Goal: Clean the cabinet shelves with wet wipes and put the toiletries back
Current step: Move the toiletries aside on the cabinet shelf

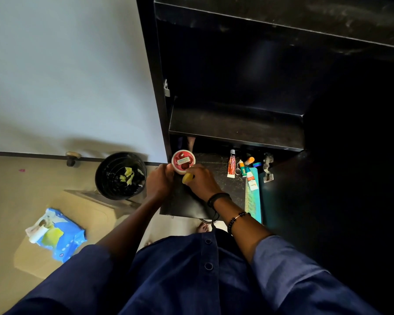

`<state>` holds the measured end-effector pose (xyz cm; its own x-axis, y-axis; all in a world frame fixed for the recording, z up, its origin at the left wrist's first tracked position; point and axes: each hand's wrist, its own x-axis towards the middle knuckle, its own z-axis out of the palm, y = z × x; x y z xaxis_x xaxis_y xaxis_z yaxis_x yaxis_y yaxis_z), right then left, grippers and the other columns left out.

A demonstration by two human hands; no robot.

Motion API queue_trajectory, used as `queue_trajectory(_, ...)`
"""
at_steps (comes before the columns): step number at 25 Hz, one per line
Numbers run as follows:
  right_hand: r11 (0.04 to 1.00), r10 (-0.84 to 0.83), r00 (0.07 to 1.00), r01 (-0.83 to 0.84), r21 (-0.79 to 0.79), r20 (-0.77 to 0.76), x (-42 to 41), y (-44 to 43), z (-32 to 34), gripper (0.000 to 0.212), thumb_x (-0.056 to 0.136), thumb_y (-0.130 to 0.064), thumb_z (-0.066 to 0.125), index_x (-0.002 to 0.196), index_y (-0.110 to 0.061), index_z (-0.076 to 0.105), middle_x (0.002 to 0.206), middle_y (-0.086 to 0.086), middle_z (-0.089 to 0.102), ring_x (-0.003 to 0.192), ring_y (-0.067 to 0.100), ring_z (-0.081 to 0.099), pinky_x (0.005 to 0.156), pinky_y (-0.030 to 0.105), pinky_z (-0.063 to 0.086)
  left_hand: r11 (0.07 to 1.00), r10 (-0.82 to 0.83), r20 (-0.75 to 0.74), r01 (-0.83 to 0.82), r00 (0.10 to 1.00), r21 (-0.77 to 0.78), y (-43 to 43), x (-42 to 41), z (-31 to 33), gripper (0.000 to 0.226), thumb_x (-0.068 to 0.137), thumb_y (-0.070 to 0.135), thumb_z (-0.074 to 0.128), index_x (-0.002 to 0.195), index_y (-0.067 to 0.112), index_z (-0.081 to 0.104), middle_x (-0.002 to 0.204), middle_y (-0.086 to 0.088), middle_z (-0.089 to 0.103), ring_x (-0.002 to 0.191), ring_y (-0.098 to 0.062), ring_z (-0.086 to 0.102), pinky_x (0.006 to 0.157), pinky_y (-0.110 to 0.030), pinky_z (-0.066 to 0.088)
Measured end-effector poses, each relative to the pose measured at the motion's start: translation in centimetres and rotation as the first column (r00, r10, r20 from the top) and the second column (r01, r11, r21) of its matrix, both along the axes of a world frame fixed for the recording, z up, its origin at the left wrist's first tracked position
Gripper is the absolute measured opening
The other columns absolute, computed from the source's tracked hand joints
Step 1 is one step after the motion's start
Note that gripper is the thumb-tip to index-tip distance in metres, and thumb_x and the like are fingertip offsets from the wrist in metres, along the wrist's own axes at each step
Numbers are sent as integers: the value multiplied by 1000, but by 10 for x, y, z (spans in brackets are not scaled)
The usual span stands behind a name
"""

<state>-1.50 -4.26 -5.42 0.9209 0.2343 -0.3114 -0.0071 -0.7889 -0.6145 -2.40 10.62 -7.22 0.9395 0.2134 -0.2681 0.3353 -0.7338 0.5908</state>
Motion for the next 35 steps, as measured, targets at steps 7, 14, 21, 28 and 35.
queue_trajectory(7, 998, -29, 999, 27, 50, 26, -10, 2, -5, 33, 90, -11, 60, 122, -4, 61, 128, 17, 55, 119, 33, 53, 101, 36, 45, 997, -60, 1, 60, 998, -56, 2, -8, 2, 28, 98, 32, 44, 113, 11, 56, 110, -16, 63, 91, -32, 60, 69, -33, 41)
queue_trajectory(14, 980, -175, 983, 169, 102, 57, -22, -6, 1, 44, 87, -9, 62, 130, -8, 55, 129, 14, 53, 116, 29, 56, 100, 38, 48, 990, -142, 45, 142, 989, 5, -3, -26, 21, 55, 96, 31, 50, 143, 9, 31, 141, -16, 40, 123, -33, 43, 92, -41, 42)
queue_trajectory(21, 823, -567, 824, 567, 32, 1, -29, -55, -1, 44, 86, -12, 65, 128, -7, 54, 131, 15, 54, 122, 30, 50, 103, 35, 41, 901, -423, 122, 431, 898, -44, -38, -32, 42, 58, 91, 16, 56, 144, 7, 33, 146, -17, 36, 134, -34, 33, 111, -47, 30)
queue_trajectory(28, 775, -631, 774, 623, -109, -61, -10, -107, -27, 35, 86, -20, 66, 118, -6, 60, 117, 14, 63, 109, 34, 60, 92, 38, 48, 836, -539, 81, 544, 838, -75, -69, -25, 38, 63, 91, 6, 52, 147, 4, 23, 153, -16, 24, 142, -32, 23, 114, -37, 23)
queue_trajectory(35, 839, -513, 857, 488, -240, -48, 37, -108, -57, 29, 91, -11, 55, 116, 3, 56, 134, 26, 45, 107, 41, 58, 93, 40, 46, 871, -490, 149, 477, 859, 115, -66, -19, 20, 68, 92, 3, 49, 150, 14, 16, 158, -11, 11, 147, -27, 3, 111, -29, -3)
